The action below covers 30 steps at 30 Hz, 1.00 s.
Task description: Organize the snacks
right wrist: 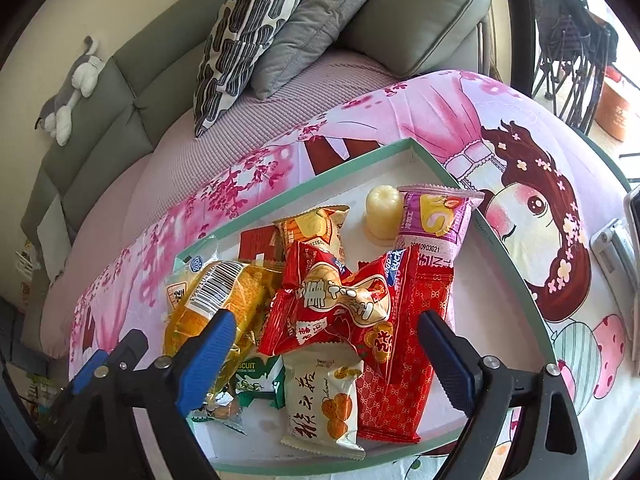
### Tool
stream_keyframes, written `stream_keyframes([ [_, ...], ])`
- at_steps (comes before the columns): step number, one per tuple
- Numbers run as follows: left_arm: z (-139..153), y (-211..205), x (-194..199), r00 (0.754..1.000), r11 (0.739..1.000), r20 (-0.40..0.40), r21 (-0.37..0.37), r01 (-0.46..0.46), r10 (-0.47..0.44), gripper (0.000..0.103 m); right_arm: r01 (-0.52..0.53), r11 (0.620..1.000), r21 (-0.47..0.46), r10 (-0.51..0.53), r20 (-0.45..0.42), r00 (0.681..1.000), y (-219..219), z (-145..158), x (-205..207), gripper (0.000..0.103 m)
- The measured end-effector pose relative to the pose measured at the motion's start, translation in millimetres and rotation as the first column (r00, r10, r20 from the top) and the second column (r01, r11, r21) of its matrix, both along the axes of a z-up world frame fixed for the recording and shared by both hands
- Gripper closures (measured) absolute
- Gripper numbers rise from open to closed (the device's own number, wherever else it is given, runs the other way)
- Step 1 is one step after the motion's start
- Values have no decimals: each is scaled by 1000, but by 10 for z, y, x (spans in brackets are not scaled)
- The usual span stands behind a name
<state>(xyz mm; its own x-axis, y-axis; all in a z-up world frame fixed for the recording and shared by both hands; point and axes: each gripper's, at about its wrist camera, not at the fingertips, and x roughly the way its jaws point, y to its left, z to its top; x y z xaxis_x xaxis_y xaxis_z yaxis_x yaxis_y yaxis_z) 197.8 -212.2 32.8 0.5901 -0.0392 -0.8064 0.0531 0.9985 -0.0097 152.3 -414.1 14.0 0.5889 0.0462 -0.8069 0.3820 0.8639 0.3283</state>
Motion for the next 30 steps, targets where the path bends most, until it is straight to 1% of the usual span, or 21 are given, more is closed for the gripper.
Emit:
stream_keyframes([
  [2,-51,59,32,1000,1000,-11,20,-17,17,20,-11,999,-35,11,7,1000,49,17,15,2],
  [6,-97,140,64,999,998,-13,49,-48,49,20,-31,997,-72,33,18,999,116,37,41,2],
  [7,-105,157,72,998,997,-13,52,-55,56,16,-34,996,-84,36,20,999,139,42,46,2],
  [8,-113,170,77,998,997,-14,55,-62,63,10,-37,995,-96,39,22,999,156,49,49,2],
  [9,-117,179,78,998,996,-14,57,-64,65,9,-40,994,-106,43,24,999,172,55,50,2],
  [12,-136,203,76,998,997,-22,54,-62,64,9,-45,991,-126,52,54,997,208,85,31,0],
  [14,-150,212,60,998,997,-31,48,-55,57,9,-48,988,-147,57,59,997,241,110,26,0],
  [17,-146,220,26,998,997,-29,65,-51,52,9,-59,987,-152,69,58,996,285,122,17,0],
  [20,-104,253,-23,998,995,-15,77,-62,63,9,-76,982,-173,87,55,995,356,134,1,0],
  [22,-66,286,-52,996,993,-7,86,-85,86,9,-89,978,-189,101,54,993,404,149,-13,0],
  [25,0,336,-108,995,991,15,87,-104,103,9,-100,973,-209,113,53,992,461,177,-38,0],
  [30,95,369,-193,995,992,40,78,-99,96,9,-104,969,-222,117,48,992,514,215,-75,0],
])
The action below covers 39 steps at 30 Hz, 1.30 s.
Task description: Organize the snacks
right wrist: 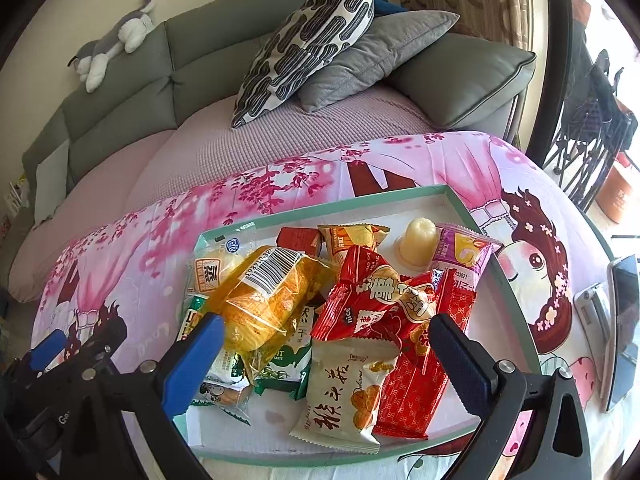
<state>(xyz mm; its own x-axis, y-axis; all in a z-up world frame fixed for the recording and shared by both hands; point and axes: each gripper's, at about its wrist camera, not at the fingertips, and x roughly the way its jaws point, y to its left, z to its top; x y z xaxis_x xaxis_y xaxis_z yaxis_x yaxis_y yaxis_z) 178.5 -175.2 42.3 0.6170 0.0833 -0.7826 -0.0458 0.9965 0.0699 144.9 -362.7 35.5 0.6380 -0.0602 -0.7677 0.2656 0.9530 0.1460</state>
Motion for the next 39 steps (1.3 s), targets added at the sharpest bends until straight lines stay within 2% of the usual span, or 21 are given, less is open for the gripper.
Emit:
stream_keyframes([
  [10,42,133,-161,1000,999,-1,39,-29,29,9,-36,999,-36,36,-3,999,192,49,-98,0],
  [22,-154,435,-523,997,997,-66,55,-46,50,9,-62,997,-48,60,-38,997,420,-76,-432,0],
  [32,-412,504,-850,994,998,-111,70,-1,9,9,-76,996,-56,73,-64,995,524,-214,-702,0],
  [39,-397,512,-910,995,998,-96,56,10,-4,9,-83,994,-69,76,-97,992,536,-340,-799,0],
])
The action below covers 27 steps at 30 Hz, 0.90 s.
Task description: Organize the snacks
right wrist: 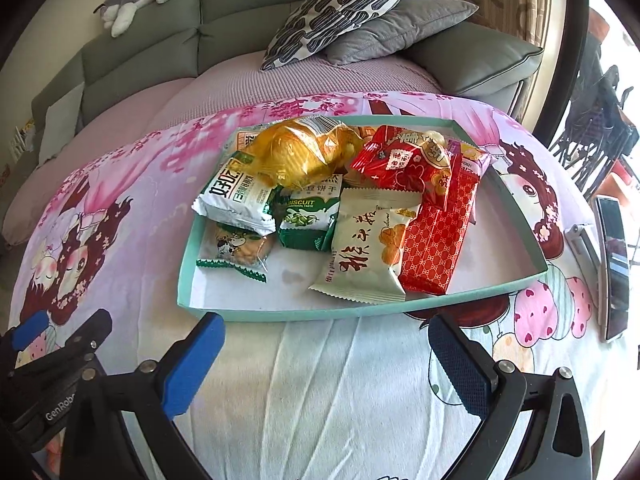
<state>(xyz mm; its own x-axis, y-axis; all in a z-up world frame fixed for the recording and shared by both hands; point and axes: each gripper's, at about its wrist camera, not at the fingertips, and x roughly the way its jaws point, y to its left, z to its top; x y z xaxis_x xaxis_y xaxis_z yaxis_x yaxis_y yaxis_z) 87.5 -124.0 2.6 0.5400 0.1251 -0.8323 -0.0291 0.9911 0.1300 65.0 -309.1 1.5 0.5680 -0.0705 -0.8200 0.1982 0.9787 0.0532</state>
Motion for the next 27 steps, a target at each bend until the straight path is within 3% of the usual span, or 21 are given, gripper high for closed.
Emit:
stream_keyframes([
  [27,-152,63,155,1000,1000,-8,-3,8,-9,9,37,999,-36,-38,-33,999,-150,-168,103,0],
])
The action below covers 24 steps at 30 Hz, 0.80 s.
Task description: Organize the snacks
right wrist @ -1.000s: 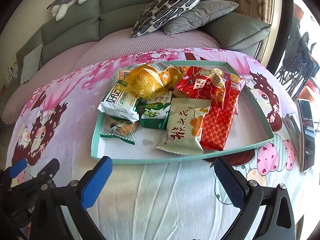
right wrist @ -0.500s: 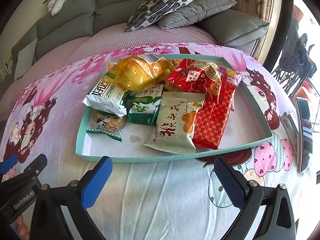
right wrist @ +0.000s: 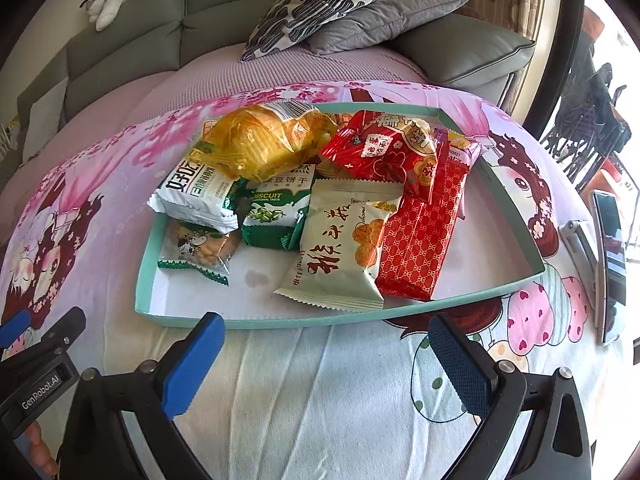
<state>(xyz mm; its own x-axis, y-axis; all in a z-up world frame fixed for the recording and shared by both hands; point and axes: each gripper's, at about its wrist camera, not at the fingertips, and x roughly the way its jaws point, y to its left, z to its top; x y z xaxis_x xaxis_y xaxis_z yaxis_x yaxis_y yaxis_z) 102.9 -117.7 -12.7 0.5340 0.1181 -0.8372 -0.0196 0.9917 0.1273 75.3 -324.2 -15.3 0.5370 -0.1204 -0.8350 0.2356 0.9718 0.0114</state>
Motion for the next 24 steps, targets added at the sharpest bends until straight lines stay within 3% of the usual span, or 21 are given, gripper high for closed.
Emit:
stream_keyframes([
  [24,-26,-90,58,1000,1000,7,-8,29,-29,9,12,1000,12,-12,-4,1000,-62,-15,35,0],
])
